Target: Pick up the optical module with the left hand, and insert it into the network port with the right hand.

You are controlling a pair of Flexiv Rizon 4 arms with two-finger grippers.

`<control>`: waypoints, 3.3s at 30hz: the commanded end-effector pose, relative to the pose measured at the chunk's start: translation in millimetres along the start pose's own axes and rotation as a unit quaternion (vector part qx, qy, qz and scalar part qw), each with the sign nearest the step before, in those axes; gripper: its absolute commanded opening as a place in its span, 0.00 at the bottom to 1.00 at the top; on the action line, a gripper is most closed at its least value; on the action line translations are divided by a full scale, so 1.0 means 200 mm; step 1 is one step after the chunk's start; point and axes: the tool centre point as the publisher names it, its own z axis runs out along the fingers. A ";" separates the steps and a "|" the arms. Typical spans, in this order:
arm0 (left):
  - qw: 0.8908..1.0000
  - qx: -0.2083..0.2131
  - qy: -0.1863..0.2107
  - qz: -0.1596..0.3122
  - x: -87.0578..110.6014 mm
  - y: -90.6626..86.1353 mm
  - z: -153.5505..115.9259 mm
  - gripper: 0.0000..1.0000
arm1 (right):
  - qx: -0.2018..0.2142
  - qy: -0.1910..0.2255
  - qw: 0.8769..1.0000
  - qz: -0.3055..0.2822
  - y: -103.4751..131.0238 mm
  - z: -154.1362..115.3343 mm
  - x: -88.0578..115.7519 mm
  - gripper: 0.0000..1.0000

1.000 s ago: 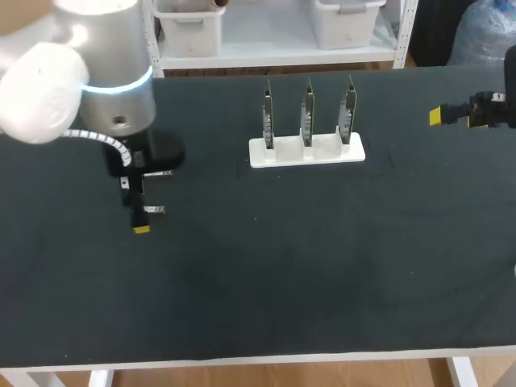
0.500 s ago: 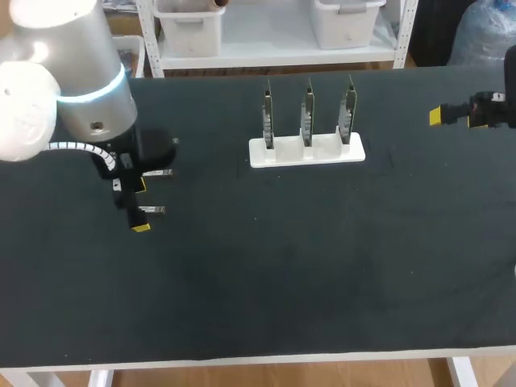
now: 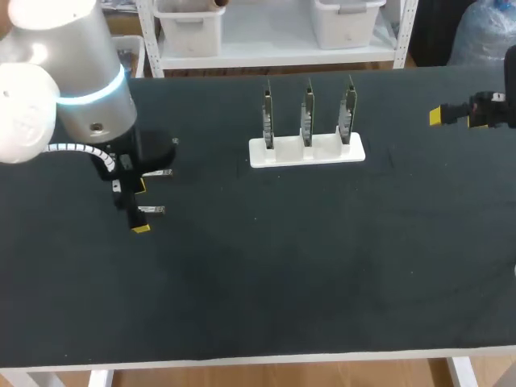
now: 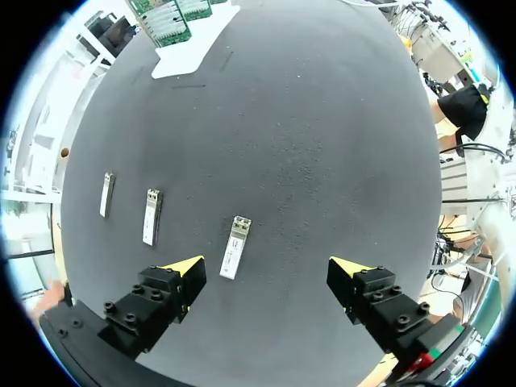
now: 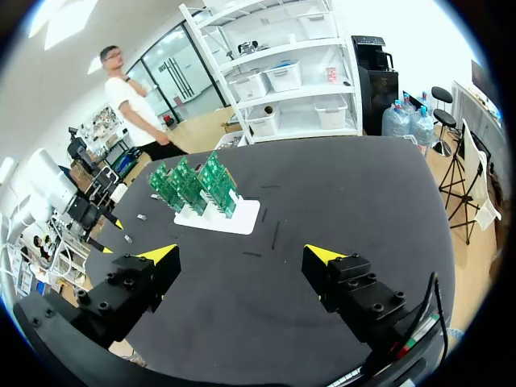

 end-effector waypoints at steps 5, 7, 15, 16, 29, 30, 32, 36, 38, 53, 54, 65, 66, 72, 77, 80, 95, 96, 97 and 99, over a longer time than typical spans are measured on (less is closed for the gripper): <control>1.000 0.001 -0.001 0.002 0.00 0.00 0.00 1.00 | 0.000 0.000 1.000 0.000 0.00 0.00 0.00 1.00; 1.000 0.002 0.005 0.003 0.00 0.01 0.00 1.00 | 0.000 0.000 1.000 0.000 0.00 0.00 0.00 1.00; 1.000 0.009 0.011 0.010 0.03 0.06 0.03 1.00 | 0.000 0.000 1.000 0.000 0.00 0.00 0.00 1.00; 1.000 0.009 0.012 0.011 0.03 0.06 0.04 1.00 | 0.000 0.000 1.000 0.000 0.00 0.00 0.00 1.00; 0.999 0.024 0.001 0.030 0.03 0.13 0.07 1.00 | 0.000 0.000 1.000 0.000 0.00 0.00 0.00 1.00; 0.999 0.024 0.000 0.031 0.03 0.13 0.07 1.00 | 0.000 0.000 1.000 0.000 0.00 0.00 0.00 1.00; 0.999 0.027 0.001 0.033 0.03 0.14 0.08 1.00 | 0.000 0.000 1.000 0.000 0.00 0.00 0.00 1.00; 0.999 0.032 0.004 0.037 0.02 0.14 0.08 1.00 | 0.000 0.000 1.000 0.000 0.00 0.00 0.00 1.00; 0.999 0.035 0.005 0.036 0.03 0.14 0.09 1.00 | 0.000 0.000 1.000 0.000 0.00 0.00 0.00 1.00; 0.999 0.040 0.015 0.032 0.04 0.13 0.10 1.00 | 0.000 0.000 1.000 0.000 0.00 0.00 0.00 1.00; 0.999 0.040 0.015 0.032 0.04 0.13 0.10 1.00 | 0.000 0.000 1.000 0.000 0.00 0.00 0.00 1.00; 0.999 0.040 0.015 0.032 0.04 0.13 0.10 1.00 | 0.000 0.000 1.000 0.000 0.00 0.00 0.00 1.00; 0.999 0.040 0.015 0.032 0.04 0.13 0.10 1.00 | 0.000 0.000 1.000 0.000 0.00 0.00 0.00 1.00; 0.999 0.040 0.015 0.032 0.04 0.13 0.10 1.00 | 0.000 0.000 1.000 0.000 0.00 0.00 0.00 1.00; 0.999 0.040 0.015 0.032 0.04 0.13 0.10 1.00 | 0.000 0.000 1.000 0.000 0.00 0.00 0.00 1.00; 0.999 0.040 0.015 0.032 0.04 0.13 0.10 1.00 | 0.000 0.000 1.000 0.000 0.00 0.00 0.00 1.00; 0.999 0.040 0.015 0.032 0.04 0.13 0.10 1.00 | 0.000 0.000 1.000 0.000 0.00 0.00 0.00 1.00; 0.999 0.040 0.015 0.032 0.04 0.13 0.10 1.00 | 0.000 0.000 1.000 0.000 0.00 0.00 0.00 1.00; 0.999 0.040 0.015 0.032 0.04 0.13 0.10 1.00 | 0.000 0.000 1.000 0.000 0.00 0.00 0.00 1.00; 0.999 0.040 0.015 0.032 0.04 0.13 0.10 1.00 | 0.000 0.000 1.000 0.000 0.00 0.00 0.00 1.00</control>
